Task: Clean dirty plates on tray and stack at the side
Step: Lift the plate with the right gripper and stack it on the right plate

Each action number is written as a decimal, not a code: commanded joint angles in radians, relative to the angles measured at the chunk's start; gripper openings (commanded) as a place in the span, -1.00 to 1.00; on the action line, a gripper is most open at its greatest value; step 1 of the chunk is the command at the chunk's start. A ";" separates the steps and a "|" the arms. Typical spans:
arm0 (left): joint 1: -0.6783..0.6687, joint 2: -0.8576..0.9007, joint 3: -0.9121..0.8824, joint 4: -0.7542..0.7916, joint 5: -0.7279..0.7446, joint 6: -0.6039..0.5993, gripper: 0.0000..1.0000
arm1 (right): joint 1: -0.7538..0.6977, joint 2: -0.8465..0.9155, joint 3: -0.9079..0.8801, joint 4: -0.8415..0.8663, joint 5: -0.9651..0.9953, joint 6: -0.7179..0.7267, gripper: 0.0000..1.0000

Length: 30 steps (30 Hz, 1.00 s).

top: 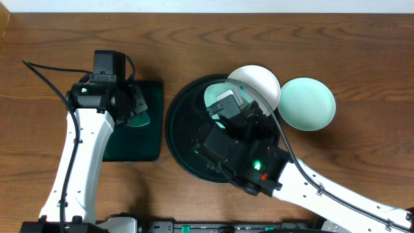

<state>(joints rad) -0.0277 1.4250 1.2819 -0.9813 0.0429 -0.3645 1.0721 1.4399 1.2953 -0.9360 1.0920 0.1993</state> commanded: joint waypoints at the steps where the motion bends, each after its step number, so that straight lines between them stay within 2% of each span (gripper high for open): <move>1: 0.004 -0.001 0.025 0.003 -0.005 0.016 -0.86 | 0.047 -0.007 0.018 0.045 0.228 -0.151 -0.98; 7: 0.004 -0.001 0.025 0.003 -0.005 0.016 -0.86 | 0.095 -0.007 0.018 0.126 0.310 -0.228 -0.98; 10: 0.004 -0.001 0.025 0.003 -0.005 0.016 -0.85 | 0.093 -0.007 0.018 0.130 0.239 -0.227 -0.98; 12: 0.004 -0.001 0.024 0.002 -0.005 0.016 -0.85 | 0.085 -0.007 0.018 0.105 0.110 -0.213 -0.98; 13: 0.004 -0.001 0.023 0.002 -0.005 0.016 -0.85 | 0.061 -0.007 0.018 0.074 -0.042 -0.109 -0.97; 14: 0.004 -0.001 0.022 0.003 -0.005 0.016 -0.85 | 0.053 -0.007 0.018 0.071 -0.077 -0.085 -0.97; 18: 0.004 -0.001 0.010 0.002 -0.005 0.016 -0.86 | -0.068 -0.008 0.018 0.076 -0.482 0.019 -0.97; 20: 0.004 -0.001 -0.001 0.002 -0.006 0.017 -0.85 | -0.176 -0.010 0.018 0.077 -0.706 0.055 -0.97; 23: 0.004 -0.001 -0.005 0.002 -0.006 0.017 -0.86 | -0.311 -0.014 0.033 0.066 -0.900 0.067 -0.98; 25: 0.004 -0.001 -0.005 0.002 -0.006 0.017 -0.86 | -0.488 -0.021 0.071 0.033 -1.088 0.069 -0.98; 30: 0.004 -0.001 -0.005 0.002 -0.006 0.017 -0.85 | -0.870 -0.021 0.127 -0.064 -1.268 0.060 -0.97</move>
<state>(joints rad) -0.0277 1.4250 1.2816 -0.9798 0.0433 -0.3641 0.3897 1.4403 1.3830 -0.9756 0.0162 0.2432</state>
